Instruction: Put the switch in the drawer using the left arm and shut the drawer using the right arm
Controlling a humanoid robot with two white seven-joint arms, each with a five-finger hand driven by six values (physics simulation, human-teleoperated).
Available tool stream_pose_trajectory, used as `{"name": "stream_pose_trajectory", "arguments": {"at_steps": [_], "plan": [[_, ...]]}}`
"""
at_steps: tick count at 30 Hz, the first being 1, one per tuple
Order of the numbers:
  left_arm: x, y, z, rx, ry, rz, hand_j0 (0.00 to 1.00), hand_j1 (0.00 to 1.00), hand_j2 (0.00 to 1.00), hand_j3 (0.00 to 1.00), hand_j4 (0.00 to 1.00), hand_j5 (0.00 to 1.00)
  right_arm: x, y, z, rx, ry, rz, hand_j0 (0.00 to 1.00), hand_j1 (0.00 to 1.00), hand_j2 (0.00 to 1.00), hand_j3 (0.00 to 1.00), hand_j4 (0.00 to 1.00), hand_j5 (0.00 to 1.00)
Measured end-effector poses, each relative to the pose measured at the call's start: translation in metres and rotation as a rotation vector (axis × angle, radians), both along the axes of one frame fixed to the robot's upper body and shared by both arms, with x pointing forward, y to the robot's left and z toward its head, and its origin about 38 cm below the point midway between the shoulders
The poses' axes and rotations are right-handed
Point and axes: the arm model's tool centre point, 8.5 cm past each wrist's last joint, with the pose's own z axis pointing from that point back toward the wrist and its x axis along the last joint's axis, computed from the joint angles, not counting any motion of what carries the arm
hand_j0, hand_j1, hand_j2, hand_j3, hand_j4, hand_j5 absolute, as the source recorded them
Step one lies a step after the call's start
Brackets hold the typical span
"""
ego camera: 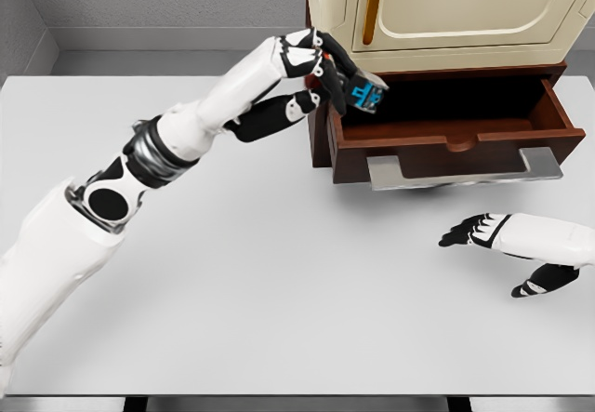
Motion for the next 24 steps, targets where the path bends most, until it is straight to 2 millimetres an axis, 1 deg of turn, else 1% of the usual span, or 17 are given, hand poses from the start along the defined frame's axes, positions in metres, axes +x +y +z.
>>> {"name": "stream_pose_trajectory", "arguments": {"at_steps": [11,19,24], "plan": [[0.002,-0.008,0.015,-0.005,-0.030,-0.024,0.30,0.30,0.30,0.30,0.30,0.30,0.000,0.000,0.000,0.000,0.001,0.000,1.00,1.00,1.00,1.00,1.00,1.00],[0.003,-0.019,0.012,-0.018,-0.015,-0.041,0.30,0.30,0.30,0.30,0.30,0.30,0.000,0.000,0.000,-0.002,0.002,0.001,1.00,1.00,1.00,1.00,1.00,1.00],[0.004,-0.031,0.005,-0.025,0.008,-0.052,0.30,0.30,0.30,0.30,0.30,0.30,0.000,0.000,0.000,-0.003,0.002,0.000,1.00,1.00,1.00,1.00,1.00,1.00]]}}
